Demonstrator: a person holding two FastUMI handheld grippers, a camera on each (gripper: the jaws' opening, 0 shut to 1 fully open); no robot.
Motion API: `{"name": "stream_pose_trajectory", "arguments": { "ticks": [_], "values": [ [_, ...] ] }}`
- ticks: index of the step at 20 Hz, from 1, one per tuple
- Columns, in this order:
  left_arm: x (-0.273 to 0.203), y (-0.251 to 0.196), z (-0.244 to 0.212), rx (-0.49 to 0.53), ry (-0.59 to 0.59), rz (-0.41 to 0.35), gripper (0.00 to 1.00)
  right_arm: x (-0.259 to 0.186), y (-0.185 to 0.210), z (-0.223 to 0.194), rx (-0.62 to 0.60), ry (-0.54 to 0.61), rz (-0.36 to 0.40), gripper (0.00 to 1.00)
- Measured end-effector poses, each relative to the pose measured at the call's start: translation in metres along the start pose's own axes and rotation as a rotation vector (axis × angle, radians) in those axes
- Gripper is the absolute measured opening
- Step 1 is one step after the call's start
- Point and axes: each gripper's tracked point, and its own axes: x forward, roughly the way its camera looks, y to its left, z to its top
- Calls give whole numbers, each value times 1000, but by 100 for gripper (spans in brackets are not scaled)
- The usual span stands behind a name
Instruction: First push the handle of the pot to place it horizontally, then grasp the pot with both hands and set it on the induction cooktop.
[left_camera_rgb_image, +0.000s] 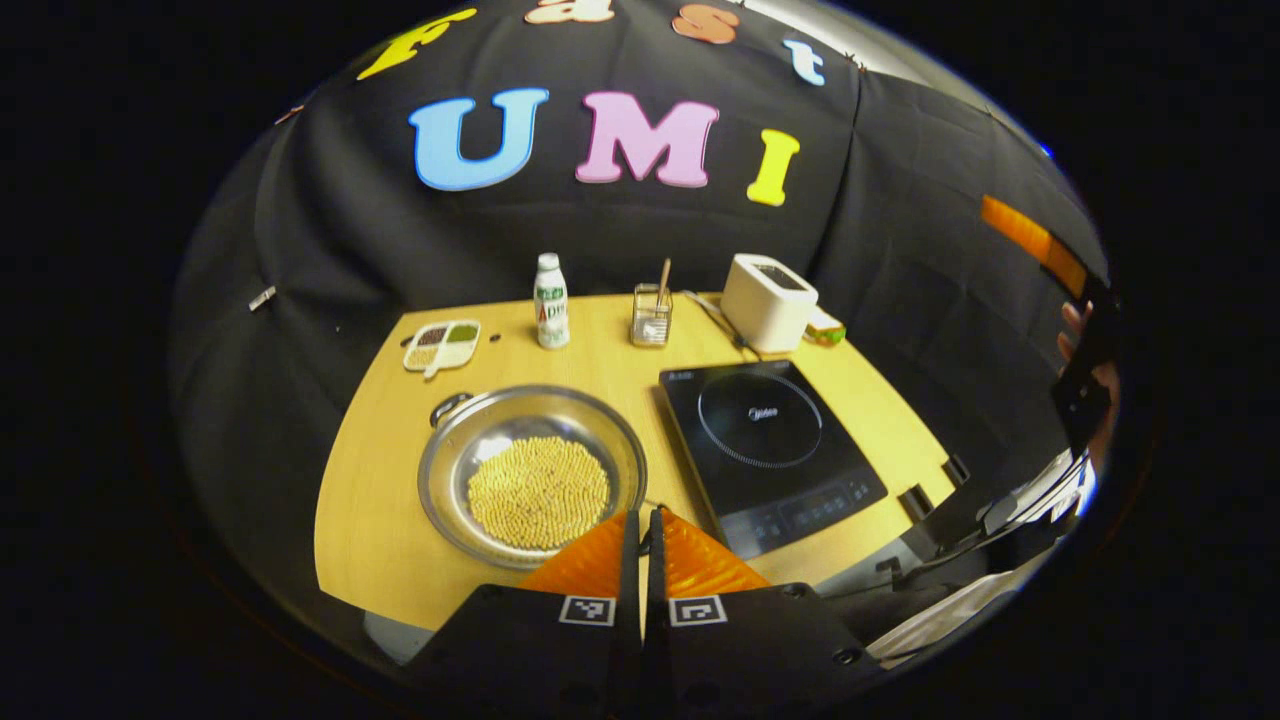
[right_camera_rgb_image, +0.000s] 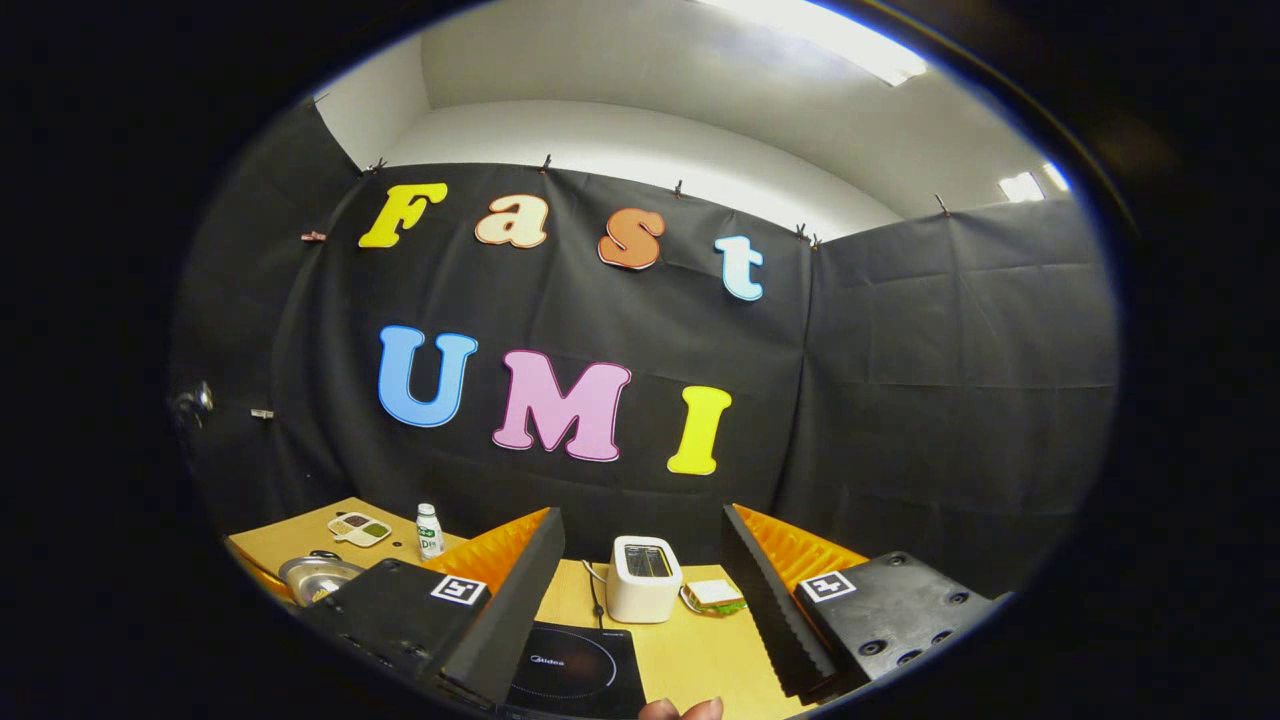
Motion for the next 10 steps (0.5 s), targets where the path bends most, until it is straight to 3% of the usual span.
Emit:
{"name": "stream_pose_trajectory", "arguments": {
  "ticks": [3,10],
  "values": [
    [18,1,-37,-53,138,-28,6,3,-6,-3,-2,7,-14,98],
    [69,13,-84,-59,351,-44,6,4,-22,-12,-18,20,-53,98]
  ]
}}
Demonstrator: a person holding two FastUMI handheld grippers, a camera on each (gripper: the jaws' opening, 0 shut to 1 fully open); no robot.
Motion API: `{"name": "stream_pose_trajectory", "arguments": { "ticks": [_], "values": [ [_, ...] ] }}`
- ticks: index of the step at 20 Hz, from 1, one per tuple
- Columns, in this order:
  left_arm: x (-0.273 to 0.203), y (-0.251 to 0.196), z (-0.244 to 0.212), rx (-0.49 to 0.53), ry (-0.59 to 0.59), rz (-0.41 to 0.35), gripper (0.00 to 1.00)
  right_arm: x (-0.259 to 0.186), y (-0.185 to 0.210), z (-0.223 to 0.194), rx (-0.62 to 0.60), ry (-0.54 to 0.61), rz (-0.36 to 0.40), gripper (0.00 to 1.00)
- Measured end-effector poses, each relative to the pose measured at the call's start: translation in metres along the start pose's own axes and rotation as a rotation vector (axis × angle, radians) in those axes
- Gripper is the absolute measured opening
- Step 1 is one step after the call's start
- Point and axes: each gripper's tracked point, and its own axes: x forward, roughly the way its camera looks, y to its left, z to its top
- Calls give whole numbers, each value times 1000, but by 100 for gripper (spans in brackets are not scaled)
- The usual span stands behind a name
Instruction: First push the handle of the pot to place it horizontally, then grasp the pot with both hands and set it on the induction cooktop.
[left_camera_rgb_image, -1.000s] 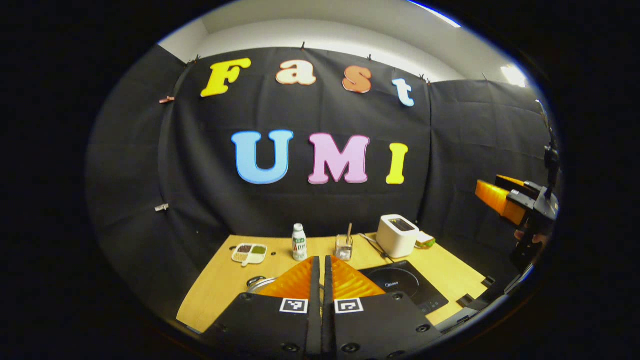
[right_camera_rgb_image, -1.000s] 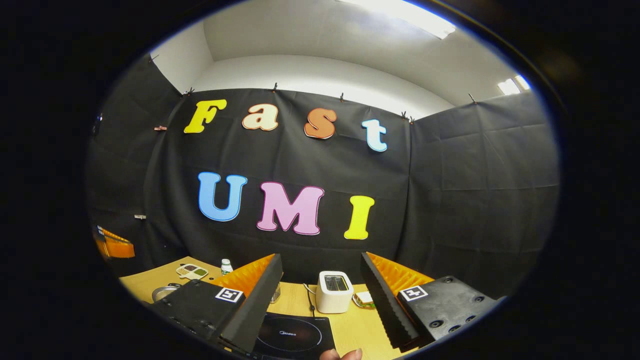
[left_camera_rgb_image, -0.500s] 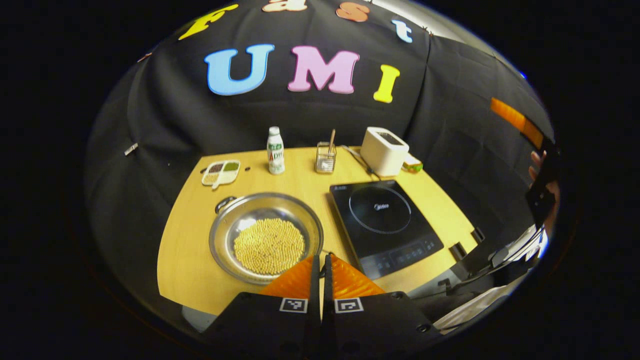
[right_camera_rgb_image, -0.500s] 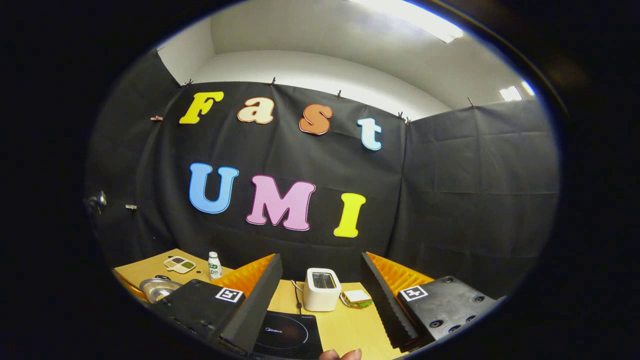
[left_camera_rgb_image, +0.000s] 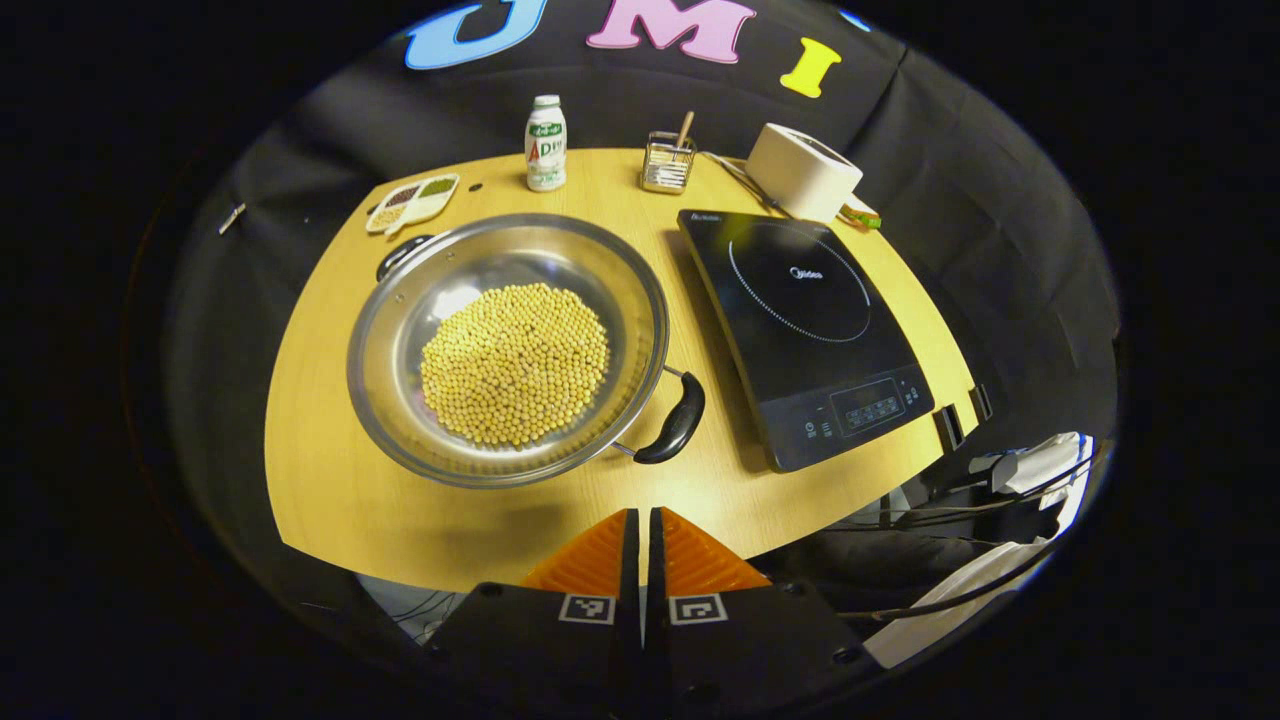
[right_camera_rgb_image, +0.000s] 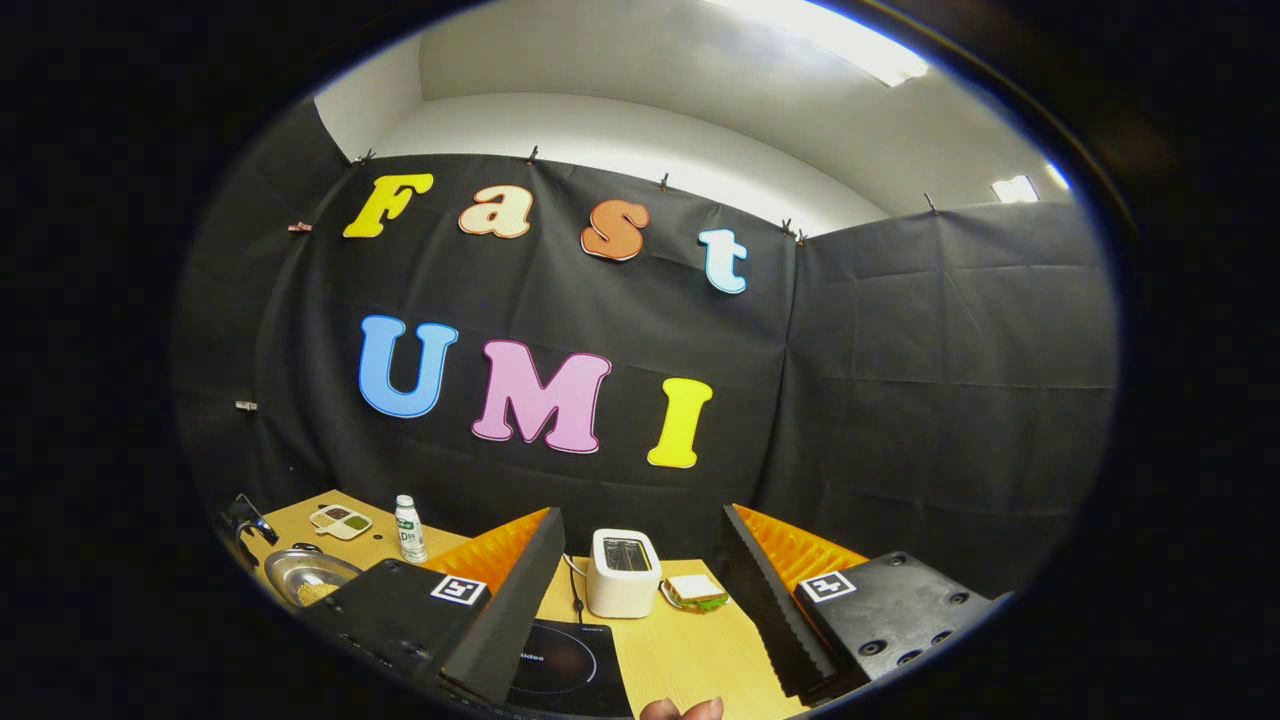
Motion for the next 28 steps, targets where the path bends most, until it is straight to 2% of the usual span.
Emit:
{"name": "stream_pose_trajectory", "arguments": {
  "ticks": [10,17,28],
  "values": [
    [55,23,5,37,104,88,5,3,-21,-12,-41,19,-54,98],
    [69,1,33,-30,70,62,5,10,-32,-25,-52,48,-72,98],
    [99,-16,91,-35,42,78,5,8,-58,-40,-61,80,-116,98]
  ]
}}
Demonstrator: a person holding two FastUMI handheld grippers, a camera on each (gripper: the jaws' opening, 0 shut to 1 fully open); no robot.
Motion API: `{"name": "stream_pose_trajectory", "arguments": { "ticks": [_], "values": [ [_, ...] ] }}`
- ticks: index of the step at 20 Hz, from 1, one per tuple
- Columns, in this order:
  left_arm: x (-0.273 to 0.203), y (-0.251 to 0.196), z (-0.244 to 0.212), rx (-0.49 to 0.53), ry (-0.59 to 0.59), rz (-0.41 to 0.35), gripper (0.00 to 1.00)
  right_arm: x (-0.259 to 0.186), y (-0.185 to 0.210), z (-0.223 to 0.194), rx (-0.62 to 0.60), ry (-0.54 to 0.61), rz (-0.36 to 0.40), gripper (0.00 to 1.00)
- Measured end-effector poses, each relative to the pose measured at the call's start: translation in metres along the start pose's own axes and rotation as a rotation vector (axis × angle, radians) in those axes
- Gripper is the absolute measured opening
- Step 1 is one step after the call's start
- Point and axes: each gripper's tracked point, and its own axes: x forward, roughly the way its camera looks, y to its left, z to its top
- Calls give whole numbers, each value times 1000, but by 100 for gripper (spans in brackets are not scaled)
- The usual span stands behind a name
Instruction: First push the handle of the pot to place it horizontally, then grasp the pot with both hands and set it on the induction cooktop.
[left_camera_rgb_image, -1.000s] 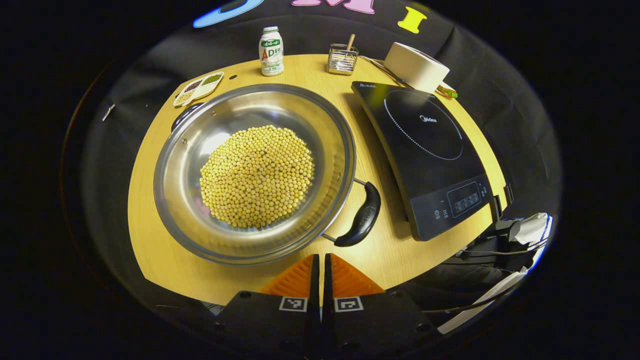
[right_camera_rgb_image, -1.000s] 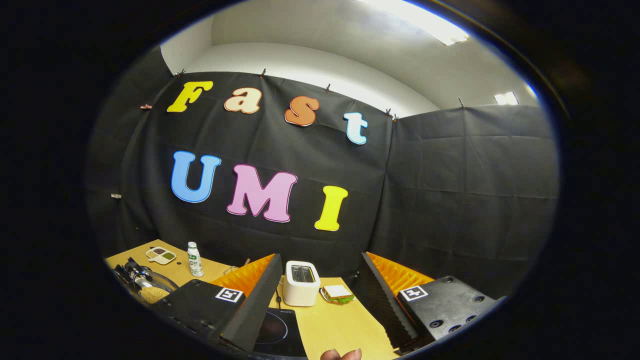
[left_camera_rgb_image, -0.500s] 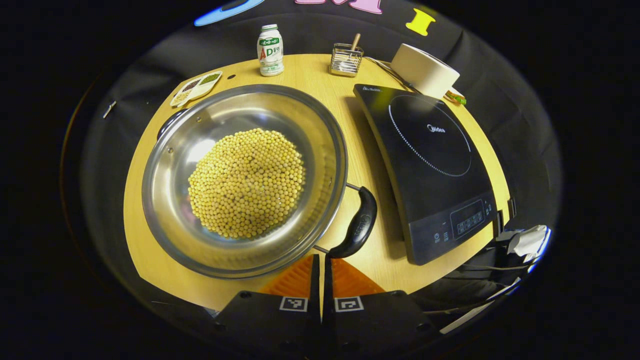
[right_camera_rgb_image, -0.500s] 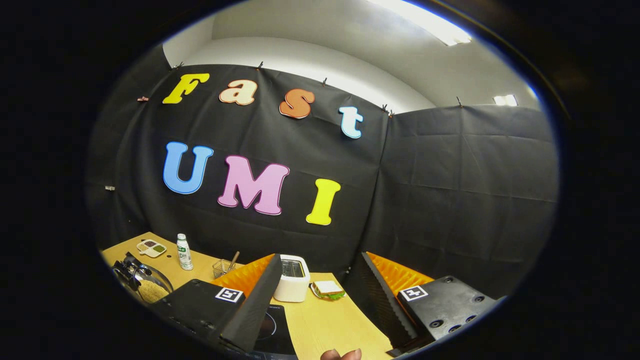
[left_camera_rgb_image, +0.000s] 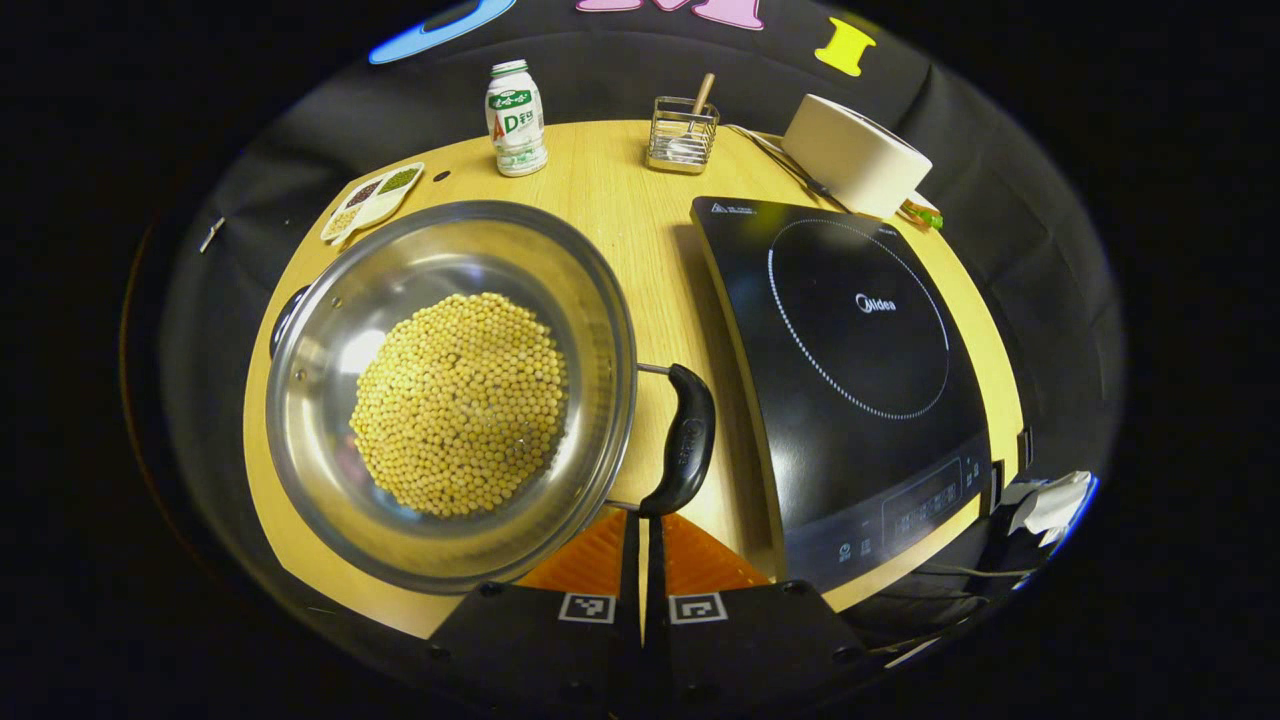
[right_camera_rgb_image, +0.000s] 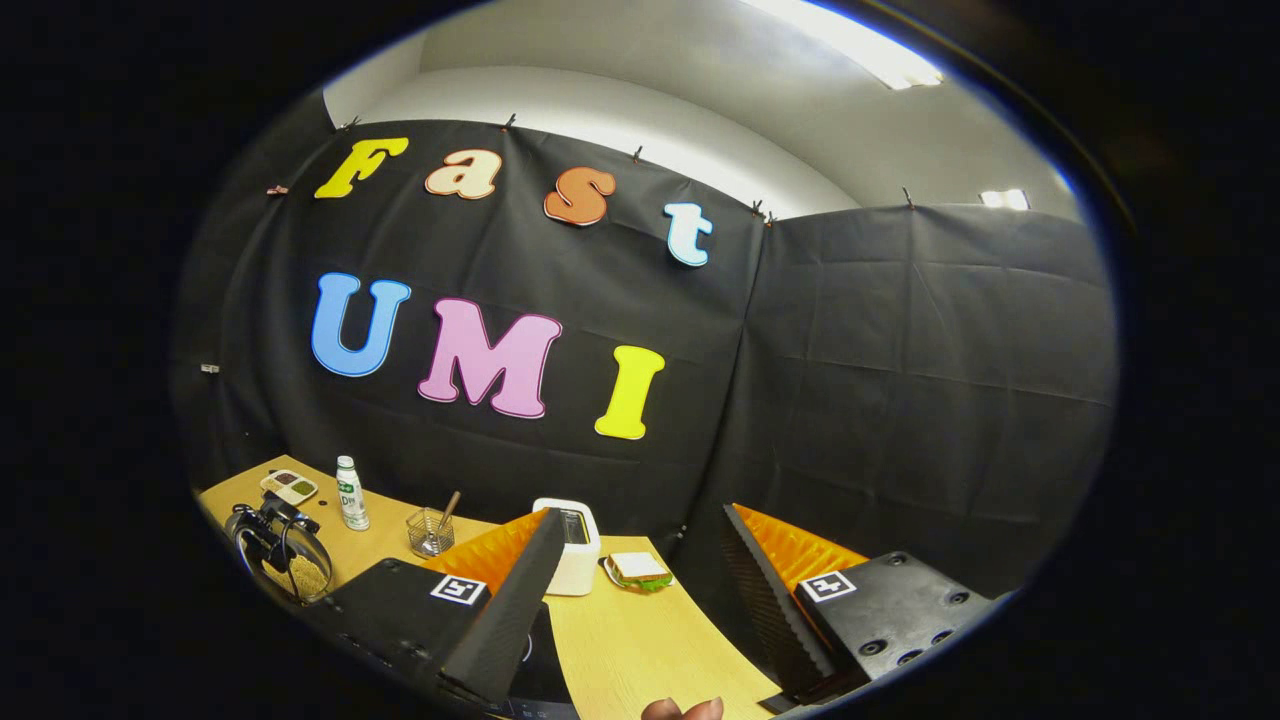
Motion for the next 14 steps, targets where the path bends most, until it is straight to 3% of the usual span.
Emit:
{"name": "stream_pose_trajectory", "arguments": {
  "ticks": [14],
  "values": [
    [40,-9,64,-10,-7,15,6,10,-4,-18,-22,50,-17,98]
  ]
}}
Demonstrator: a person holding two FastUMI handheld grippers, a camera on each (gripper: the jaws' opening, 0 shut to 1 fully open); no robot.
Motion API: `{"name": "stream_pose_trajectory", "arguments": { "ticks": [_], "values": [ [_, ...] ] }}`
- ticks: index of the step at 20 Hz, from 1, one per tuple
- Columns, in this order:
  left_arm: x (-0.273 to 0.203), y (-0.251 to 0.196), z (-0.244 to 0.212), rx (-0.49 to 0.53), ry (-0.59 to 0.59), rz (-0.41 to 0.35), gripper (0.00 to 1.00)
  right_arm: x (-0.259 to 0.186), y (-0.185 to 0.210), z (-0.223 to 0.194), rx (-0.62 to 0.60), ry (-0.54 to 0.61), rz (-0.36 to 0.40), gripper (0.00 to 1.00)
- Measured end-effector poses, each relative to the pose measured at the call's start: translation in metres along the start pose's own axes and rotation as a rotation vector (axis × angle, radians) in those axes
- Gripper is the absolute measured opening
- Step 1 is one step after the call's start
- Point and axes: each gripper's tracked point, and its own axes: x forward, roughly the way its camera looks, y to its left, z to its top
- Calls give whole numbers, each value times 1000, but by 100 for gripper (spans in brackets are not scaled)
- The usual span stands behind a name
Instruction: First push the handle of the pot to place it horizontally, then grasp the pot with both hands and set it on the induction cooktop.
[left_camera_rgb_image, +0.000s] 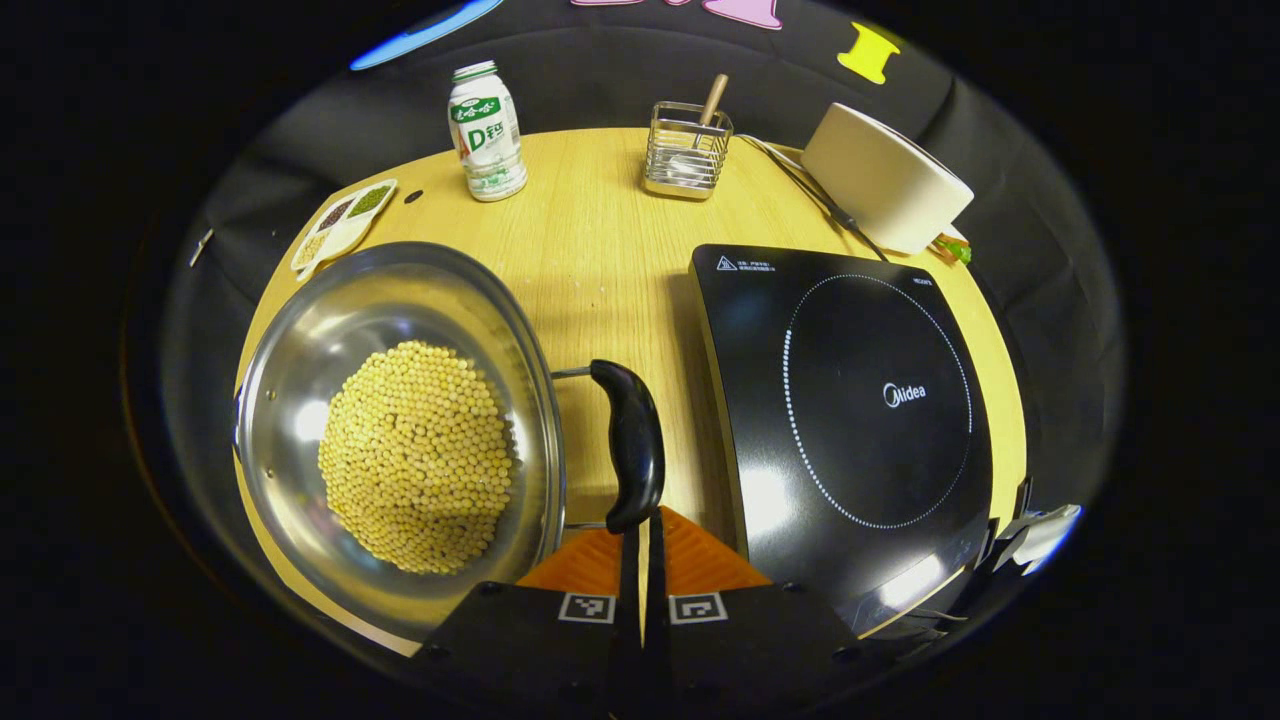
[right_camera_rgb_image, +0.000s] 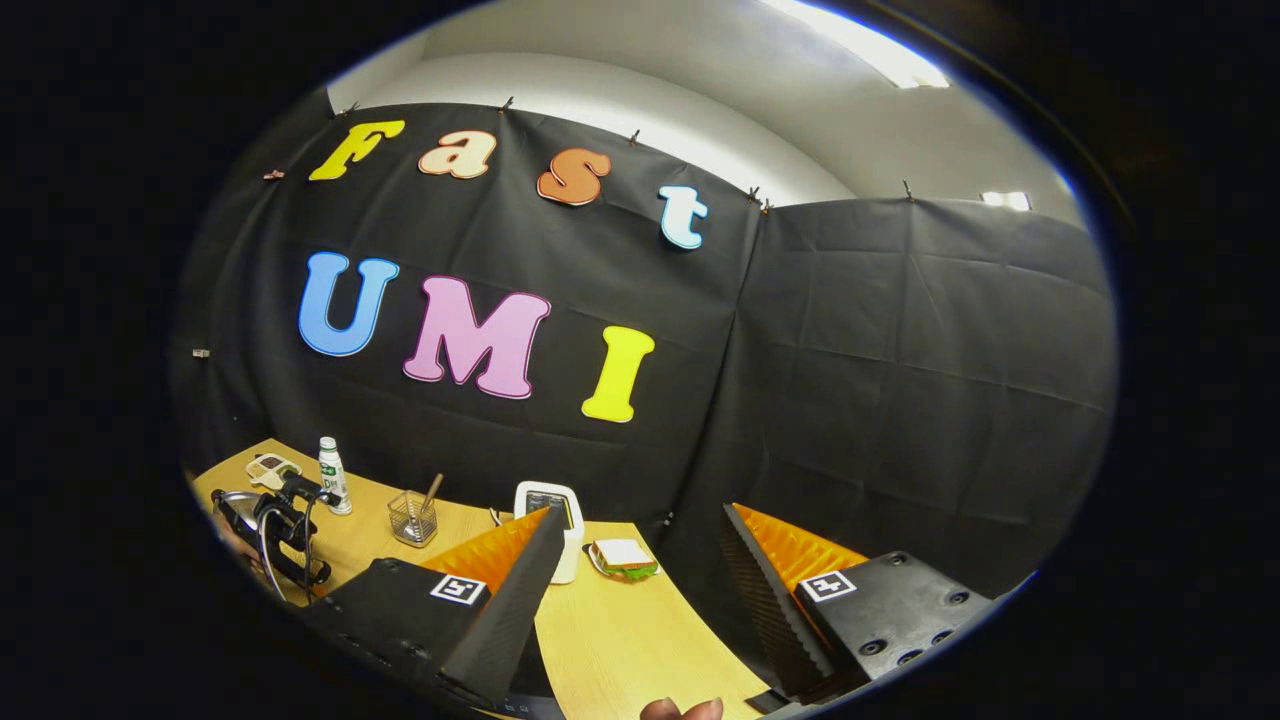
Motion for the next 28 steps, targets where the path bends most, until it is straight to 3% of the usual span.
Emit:
{"name": "stream_pose_trajectory", "arguments": {
  "ticks": [5,8,10,13,14,18,23,28],
  "values": [
    [-9,-9,2,2,-39,-30,5,-2,14,-1,-3,6,25,98],
    [-31,-21,-2,0,-98,-87,6,-7,31,-3,40,25,71,98],
    [-50,-29,-3,34,-137,-141,17,-10,42,-3,64,34,91,98],
    [-80,-17,8,70,-235,-128,90,-12,62,0,68,28,128,98],
    [-93,-15,12,59,-271,-130,98,-13,70,3,67,23,143,98],
    [-145,20,29,-7,-402,-146,94,-10,118,5,88,32,235,98],
    [-176,128,35,3,-473,24,94,-2,204,-8,197,118,393,98],
    [-180,214,38,8,-510,133,94,10,286,-37,243,233,520,98]
  ]
}}
